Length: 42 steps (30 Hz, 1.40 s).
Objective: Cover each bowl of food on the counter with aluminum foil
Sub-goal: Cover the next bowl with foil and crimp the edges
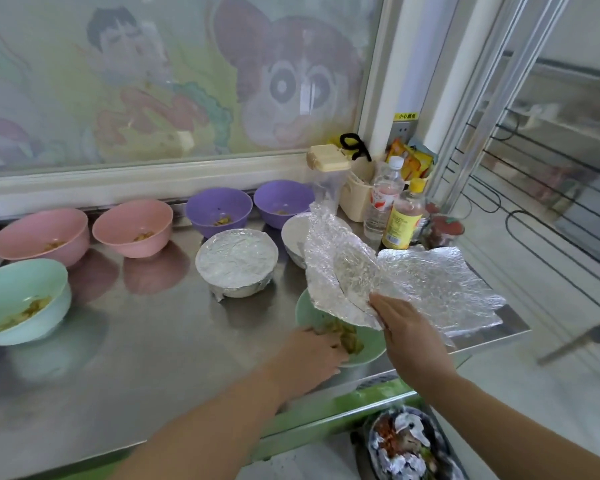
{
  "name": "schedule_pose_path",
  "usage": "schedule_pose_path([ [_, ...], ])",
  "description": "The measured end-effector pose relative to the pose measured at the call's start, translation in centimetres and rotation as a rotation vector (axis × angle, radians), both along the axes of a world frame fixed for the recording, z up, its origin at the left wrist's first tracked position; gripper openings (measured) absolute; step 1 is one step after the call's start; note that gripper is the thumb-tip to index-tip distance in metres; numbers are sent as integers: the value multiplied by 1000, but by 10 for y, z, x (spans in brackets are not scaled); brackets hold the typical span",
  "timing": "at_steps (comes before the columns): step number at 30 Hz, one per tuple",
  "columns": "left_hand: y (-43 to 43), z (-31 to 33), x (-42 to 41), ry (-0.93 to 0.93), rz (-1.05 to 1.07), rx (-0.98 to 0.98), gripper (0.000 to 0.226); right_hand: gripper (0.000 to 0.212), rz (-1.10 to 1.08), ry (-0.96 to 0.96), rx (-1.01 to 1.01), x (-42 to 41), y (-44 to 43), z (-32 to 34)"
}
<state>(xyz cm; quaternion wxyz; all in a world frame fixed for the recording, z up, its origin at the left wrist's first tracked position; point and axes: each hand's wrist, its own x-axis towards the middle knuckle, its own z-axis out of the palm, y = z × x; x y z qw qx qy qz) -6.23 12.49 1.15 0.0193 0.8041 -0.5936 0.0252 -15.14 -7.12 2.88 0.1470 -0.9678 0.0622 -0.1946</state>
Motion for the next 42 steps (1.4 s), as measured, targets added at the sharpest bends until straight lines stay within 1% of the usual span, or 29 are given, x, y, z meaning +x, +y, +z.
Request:
schedule_pose_path([
  [1, 5, 0, 2, 21, -17, -44, 33, 47, 31, 4, -35, 3, 0, -7],
  [3, 23, 3, -2, 33, -83, -156, 27, 50, 82, 33, -110, 6, 1, -20],
  [6, 48, 11, -19, -79, -297, -327, 15, 73, 117, 166, -173, 4, 6, -33],
  [8, 50, 24, -29, -120, -382, -435, 15, 76, 140, 252, -227, 0, 10, -37],
  [10, 41, 39, -30, -115, -354, -521, 19, 71, 158, 353, -276, -3, 14, -39],
  [12, 26, 46, -19, -50, -217, -539, 17, 66, 179, 442, -273, -4, 16, -35],
  [13, 18, 46, -11, -5, -108, -518, 20, 67, 186, 503, -254, -4, 17, -33],
  [15, 7, 39, 5, 81, 133, -389, 31, 77, 199, 574, -220, -7, 17, -25],
  [16, 4, 34, 11, 111, 224, -302, 37, 82, 212, 567, -210, -9, 18, -20],
  [18, 1, 24, 19, 159, 323, -151, 45, 93, 237, 526, -175, -14, 18, -11],
  [20, -1, 20, 24, 164, 355, -85, 50, 96, 219, 471, -137, -12, 15, -3],
  [24, -7, 15, 34, 181, 410, -15, 61, 83, 105, 400, -68, 24, 5, 7],
  [26, -10, 9, 37, 163, 447, 31, 73, 83, 113, 415, -70, 46, 1, 4],
  [28, -12, 4, 37, 188, 461, 65, 86, 86, 136, 459, -103, 61, -4, -4],
  [32, -10, -6, 32, 234, 431, 151, 106, 98, 105, 503, -107, 62, -16, -25],
  [34, -9, -8, 30, 243, 427, 188, 114, 101, 82, 499, -53, 57, -19, -33],
  [38, -9, -7, 29, 256, 423, 210, 127, 93, 58, 493, 93, 57, -21, -38],
  [42, -8, -8, 31, 207, 394, 258, 135, 91, 22, 498, 149, 56, -20, -37],
])
